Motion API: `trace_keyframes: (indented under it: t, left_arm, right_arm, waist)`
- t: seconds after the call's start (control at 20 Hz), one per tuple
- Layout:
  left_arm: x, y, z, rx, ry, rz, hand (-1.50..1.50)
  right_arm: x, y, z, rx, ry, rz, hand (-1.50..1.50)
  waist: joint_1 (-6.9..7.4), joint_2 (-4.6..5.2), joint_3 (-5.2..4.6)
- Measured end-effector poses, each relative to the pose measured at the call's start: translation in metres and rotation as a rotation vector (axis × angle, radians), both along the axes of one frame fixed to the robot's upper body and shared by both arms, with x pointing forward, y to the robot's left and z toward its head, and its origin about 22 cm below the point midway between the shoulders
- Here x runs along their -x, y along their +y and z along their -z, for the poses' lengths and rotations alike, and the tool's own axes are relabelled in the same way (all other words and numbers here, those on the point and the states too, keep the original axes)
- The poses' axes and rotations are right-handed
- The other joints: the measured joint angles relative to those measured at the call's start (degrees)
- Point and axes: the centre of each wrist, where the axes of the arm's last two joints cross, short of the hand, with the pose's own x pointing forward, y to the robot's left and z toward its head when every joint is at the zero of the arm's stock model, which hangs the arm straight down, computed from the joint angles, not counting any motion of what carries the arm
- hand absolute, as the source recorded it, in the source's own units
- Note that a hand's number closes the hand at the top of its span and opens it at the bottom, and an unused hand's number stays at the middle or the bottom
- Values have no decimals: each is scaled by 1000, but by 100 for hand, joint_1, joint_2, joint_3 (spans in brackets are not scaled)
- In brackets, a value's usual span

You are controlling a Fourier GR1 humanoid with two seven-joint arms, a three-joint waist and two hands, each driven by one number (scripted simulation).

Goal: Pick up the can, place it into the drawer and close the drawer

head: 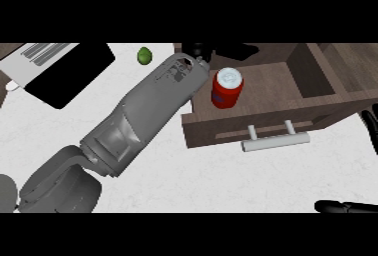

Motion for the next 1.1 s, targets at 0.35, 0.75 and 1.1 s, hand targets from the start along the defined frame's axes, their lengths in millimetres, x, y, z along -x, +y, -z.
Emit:
trace_keyframes:
  t: [0.35, 0.75, 1.1]
  left_arm:
    - [2, 1, 7, 53, 11, -14, -150]
    - [7, -7, -5, 136, 14, 5, -150]
    - [9, -13, -14, 175, -22, -4, -150]
  right_arm:
    - [5, -2, -14, 161, -69, 29, -150]
    - [4, 7, -26, 377, -153, 21, -150]
    - [-6, 18, -28, 616, -173, 47, -150]
  waist:
    - [40, -18, -5]
    - [166, -43, -7]
    - [356, -77, -10]
